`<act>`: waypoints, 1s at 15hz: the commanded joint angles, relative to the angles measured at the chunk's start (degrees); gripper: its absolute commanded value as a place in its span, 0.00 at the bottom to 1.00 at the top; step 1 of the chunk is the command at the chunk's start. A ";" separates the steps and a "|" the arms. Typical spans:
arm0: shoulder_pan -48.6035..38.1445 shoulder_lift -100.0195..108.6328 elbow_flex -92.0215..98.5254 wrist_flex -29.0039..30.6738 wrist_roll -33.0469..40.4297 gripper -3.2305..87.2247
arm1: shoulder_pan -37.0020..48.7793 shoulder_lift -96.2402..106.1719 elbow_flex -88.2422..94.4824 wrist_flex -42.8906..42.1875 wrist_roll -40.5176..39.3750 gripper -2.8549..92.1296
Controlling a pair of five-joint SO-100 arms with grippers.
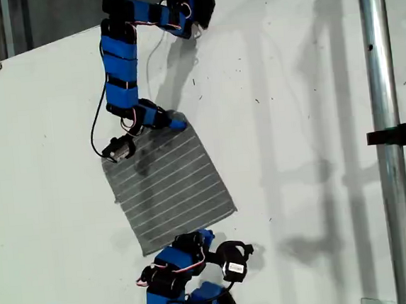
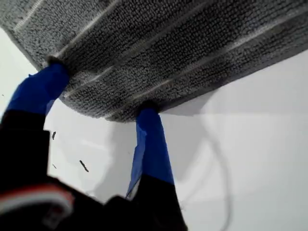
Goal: Grasp corners of a towel and fold twice.
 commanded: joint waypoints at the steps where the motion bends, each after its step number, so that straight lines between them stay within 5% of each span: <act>1: 0.26 0.18 -2.11 0.18 -0.44 0.00 | 0.88 -0.35 -0.70 -2.20 -1.49 0.35; 2: 0.18 0.09 -1.93 0.18 -0.88 0.00 | 0.62 -1.05 -0.70 -3.43 -1.58 0.30; 4: -0.09 -0.18 -1.41 0.26 -1.67 0.00 | 0.18 -1.76 -1.76 -3.78 1.85 0.03; 8: -0.70 -0.53 -1.93 2.20 -2.29 0.00 | -0.88 -2.02 -4.39 -2.11 3.25 0.03; 12: -0.88 -1.14 -3.60 -3.16 13.27 0.01 | -2.02 -2.29 -5.63 -1.58 3.69 0.03; 14: -0.62 -3.08 -6.33 -2.11 15.56 0.34 | -3.16 -3.16 -6.42 -1.76 4.31 0.03; 15: -0.79 -3.08 -5.62 -5.01 19.95 0.39 | -3.69 -3.25 -6.59 -1.93 4.92 0.03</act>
